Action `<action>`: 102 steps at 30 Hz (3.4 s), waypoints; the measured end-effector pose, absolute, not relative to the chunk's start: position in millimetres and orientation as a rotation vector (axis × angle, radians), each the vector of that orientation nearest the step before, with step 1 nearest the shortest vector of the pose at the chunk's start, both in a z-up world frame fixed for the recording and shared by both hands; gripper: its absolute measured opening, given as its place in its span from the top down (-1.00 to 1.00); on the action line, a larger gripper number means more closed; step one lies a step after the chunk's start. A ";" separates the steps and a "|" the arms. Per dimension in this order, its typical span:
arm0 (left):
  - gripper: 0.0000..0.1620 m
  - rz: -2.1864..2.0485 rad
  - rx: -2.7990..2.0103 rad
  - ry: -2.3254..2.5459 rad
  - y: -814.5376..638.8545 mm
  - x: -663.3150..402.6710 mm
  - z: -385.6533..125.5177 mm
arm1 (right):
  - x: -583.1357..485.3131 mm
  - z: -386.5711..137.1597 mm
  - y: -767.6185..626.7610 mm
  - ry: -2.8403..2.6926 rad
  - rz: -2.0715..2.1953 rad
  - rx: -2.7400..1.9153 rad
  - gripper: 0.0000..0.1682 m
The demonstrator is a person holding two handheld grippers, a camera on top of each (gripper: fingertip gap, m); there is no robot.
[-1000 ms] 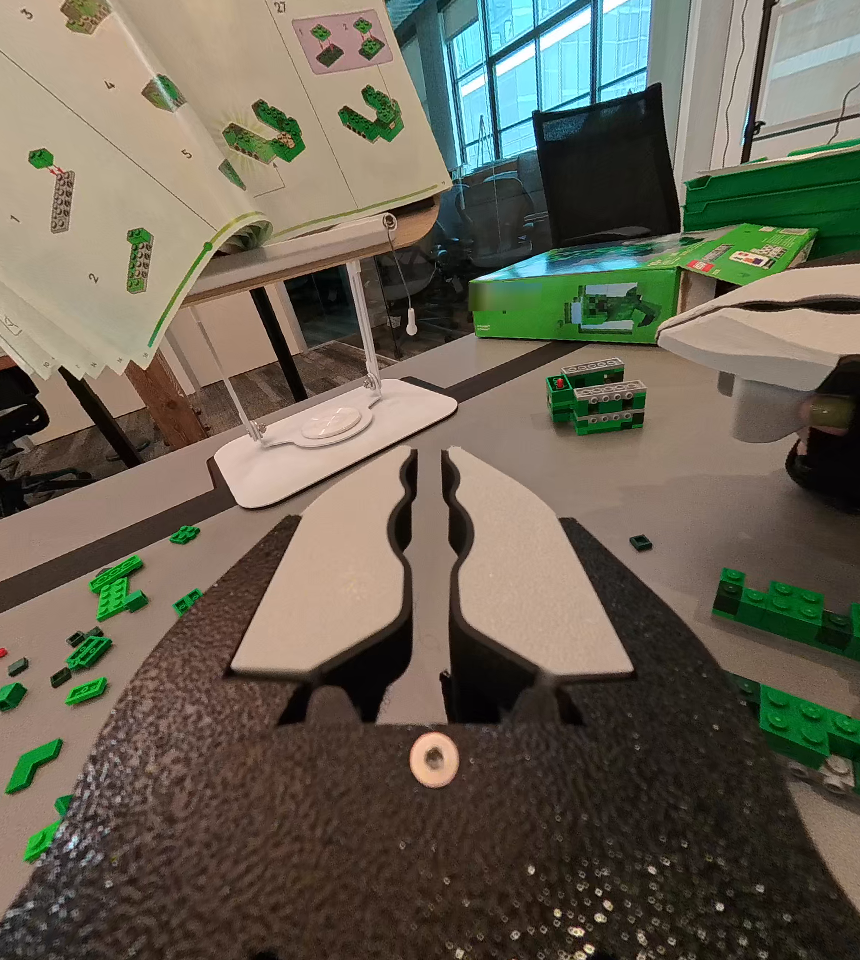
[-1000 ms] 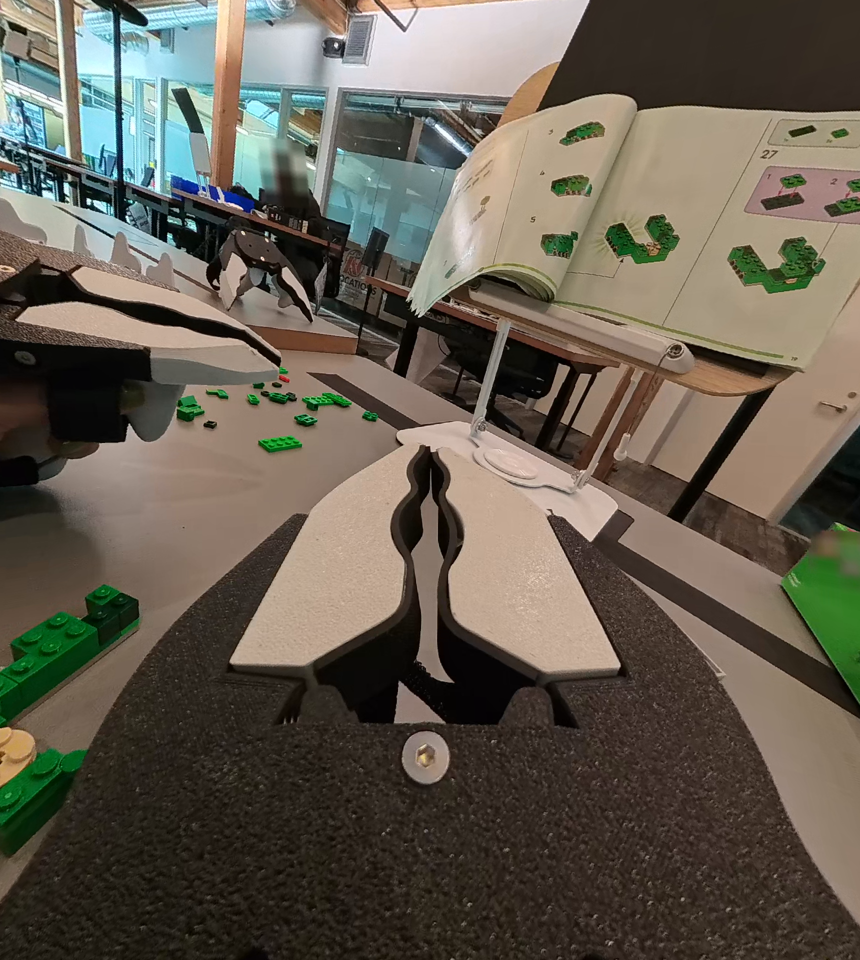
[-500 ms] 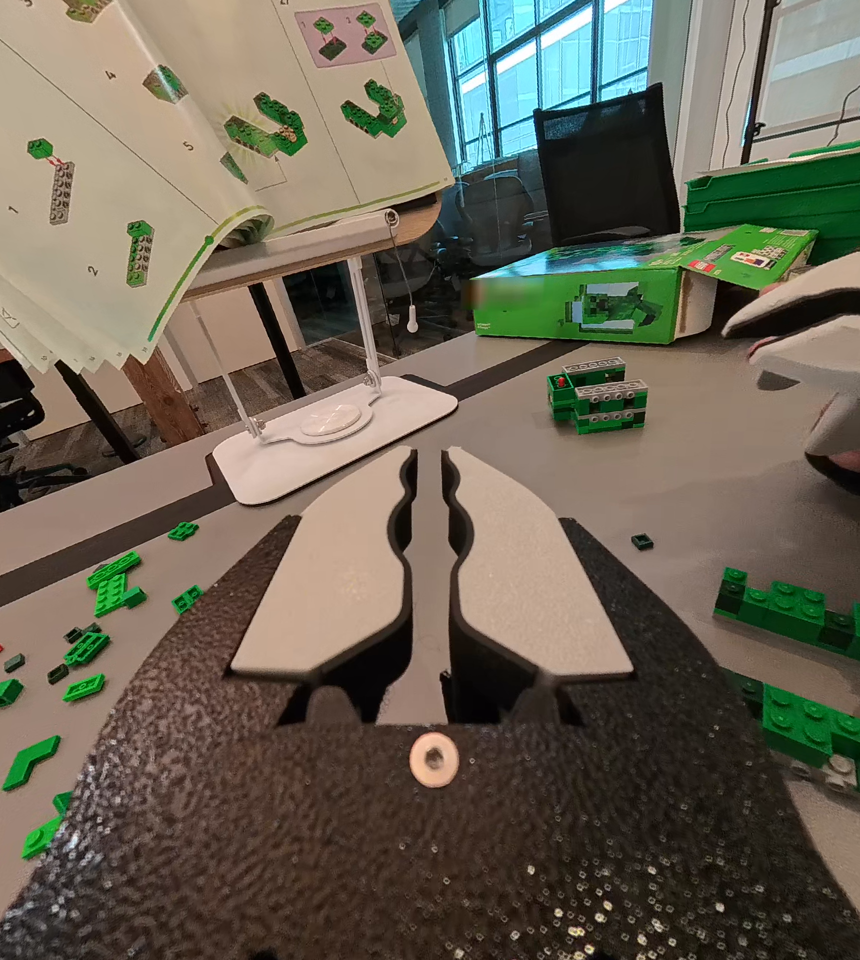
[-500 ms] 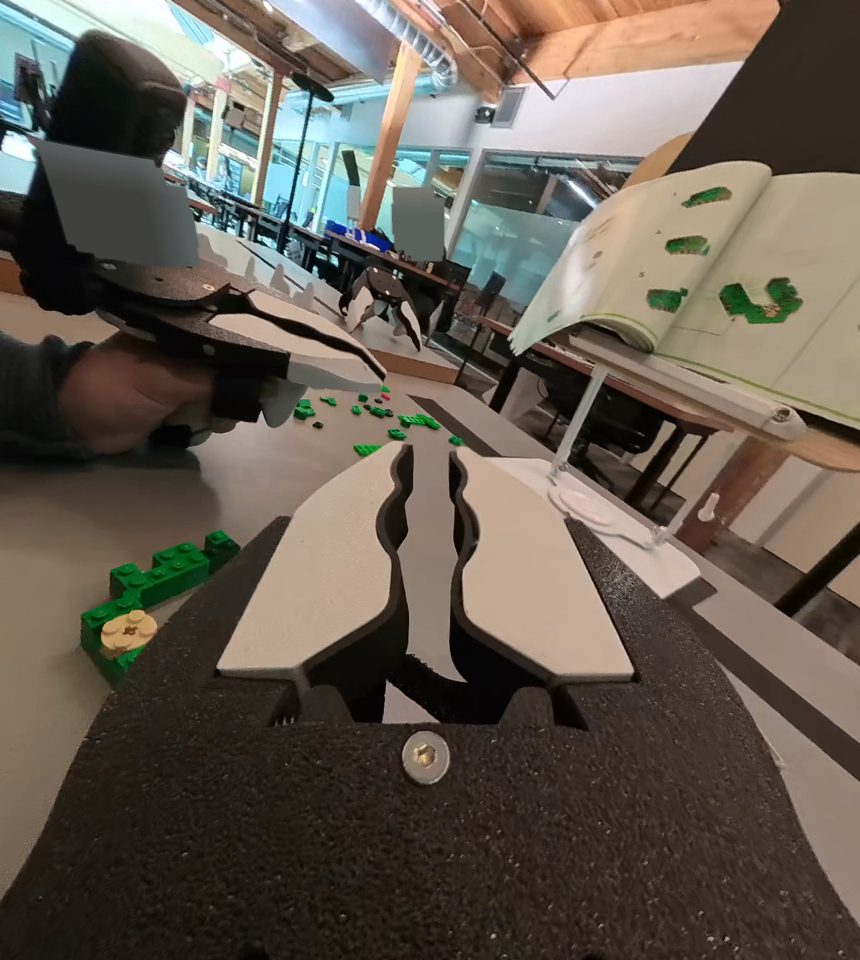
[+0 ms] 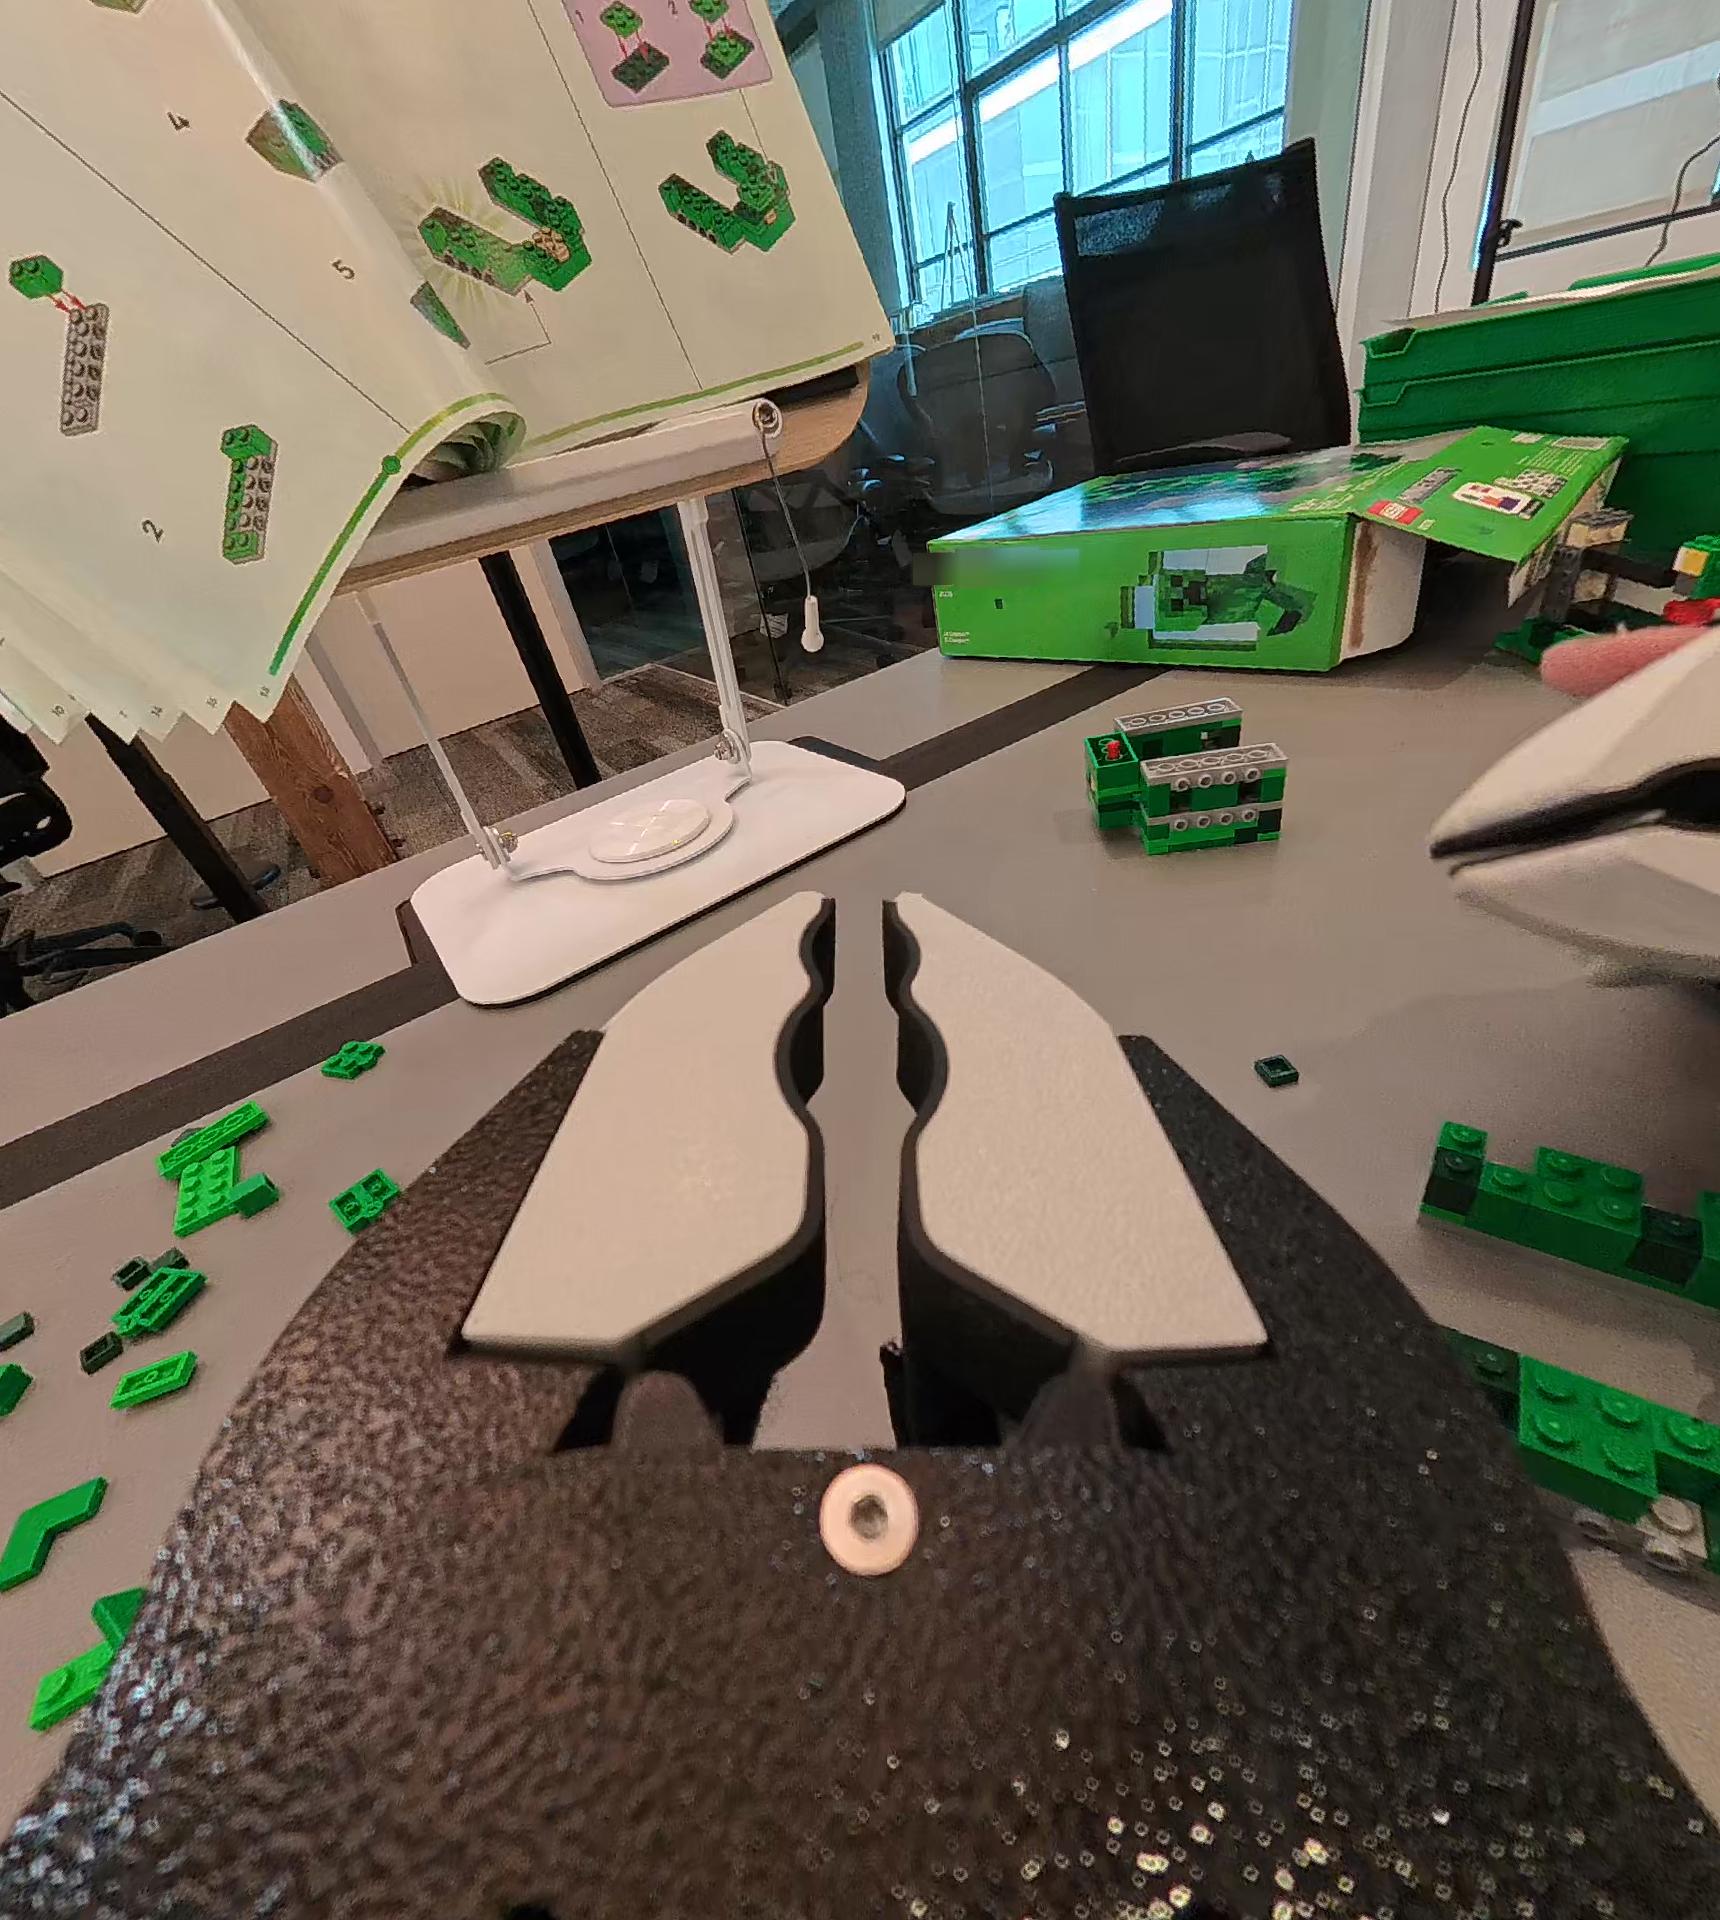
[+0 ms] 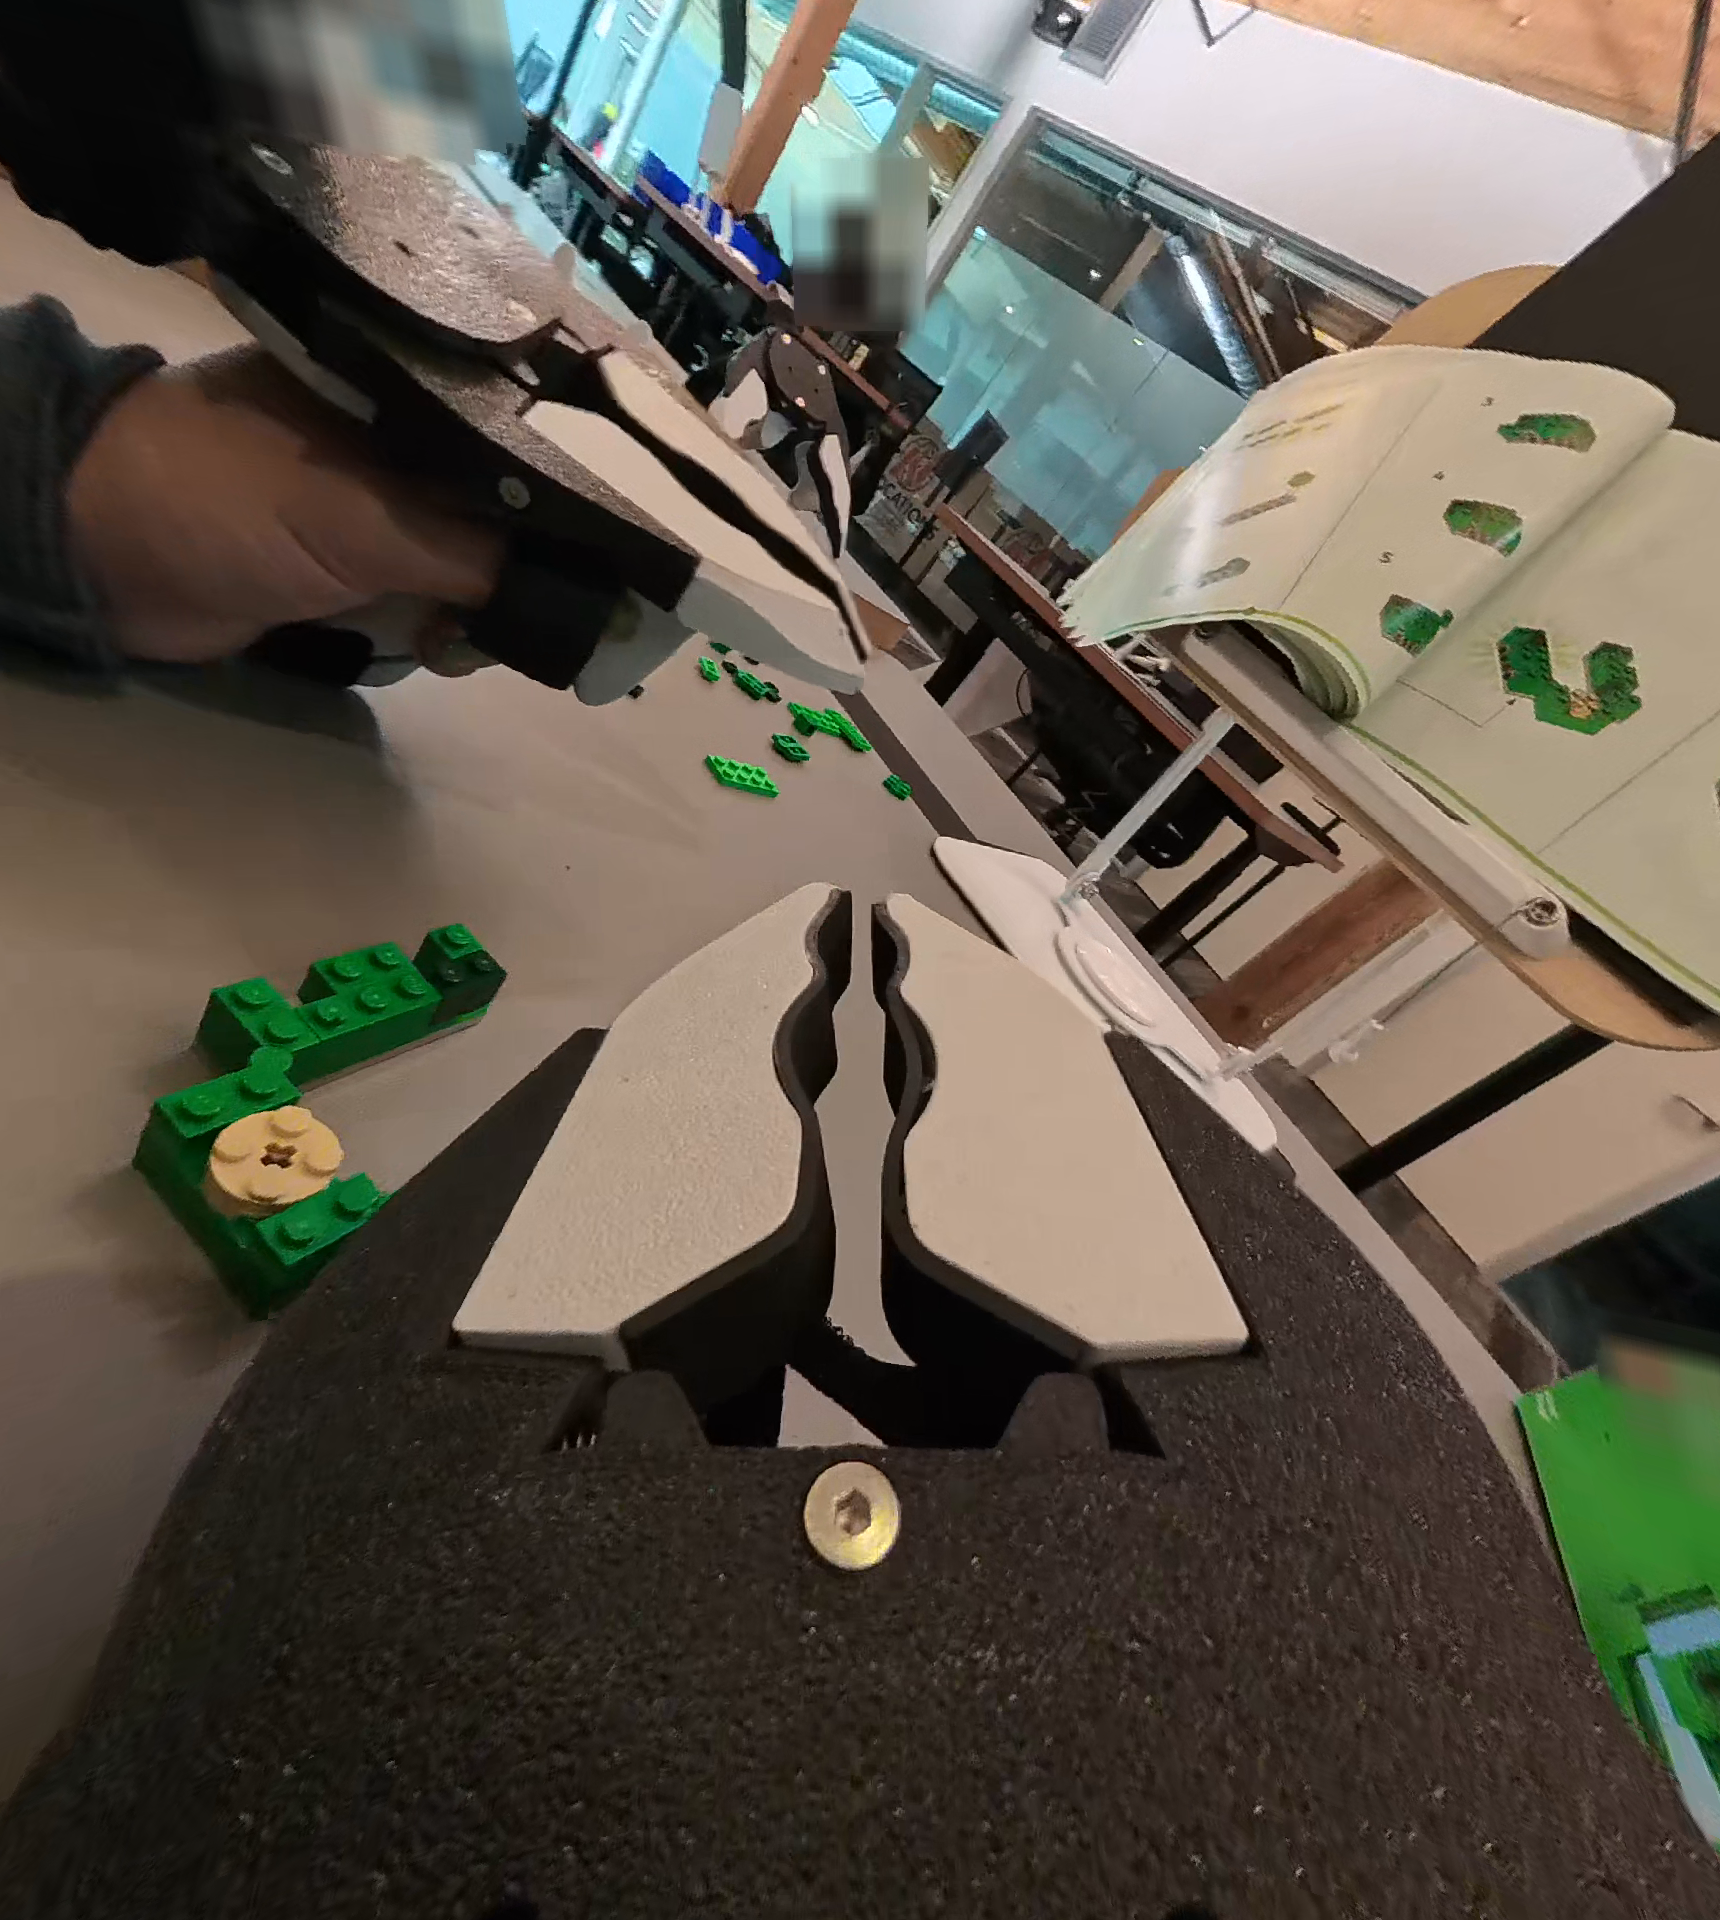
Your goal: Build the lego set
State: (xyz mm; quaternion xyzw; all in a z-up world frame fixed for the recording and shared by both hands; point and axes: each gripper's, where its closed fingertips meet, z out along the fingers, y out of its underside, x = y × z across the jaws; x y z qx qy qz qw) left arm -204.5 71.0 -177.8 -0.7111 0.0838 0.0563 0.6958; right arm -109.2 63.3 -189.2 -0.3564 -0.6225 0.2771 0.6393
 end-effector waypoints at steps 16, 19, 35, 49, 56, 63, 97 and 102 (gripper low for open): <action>0.90 0.131 -1.591 0.195 72.6 -204.5 -178.6 | -70.5 -200.4 191.4 -1.162 0.395 -1.337 0.68; 0.90 0.134 -1.591 0.200 73.4 -204.0 -178.7 | -64.3 -218.7 214.9 -1.199 0.413 -1.499 0.62; 0.90 0.137 -1.599 0.208 75.9 -203.9 -180.1 | -71.8 -257.8 230.7 -1.522 0.526 -1.682 0.69; 0.90 0.136 -1.603 0.213 76.4 -203.5 -180.7 | -55.4 -256.0 253.9 -1.443 0.423 -1.717 0.71; 0.90 0.137 -1.606 0.214 76.5 -203.3 -181.3 | -41.8 -247.2 276.8 -1.283 0.297 -1.754 0.74; 0.90 0.136 -1.606 0.213 76.6 -203.3 -181.3 | -48.4 -229.0 270.0 -1.249 0.354 -1.644 0.62; 0.90 0.137 -1.612 0.217 77.7 -203.2 -181.8 | -36.8 -182.1 280.3 -0.945 0.216 -1.488 0.42; 0.90 0.136 -1.611 0.218 77.6 -203.2 -181.8 | -45.6 -164.4 248.1 -0.912 0.282 -1.337 0.60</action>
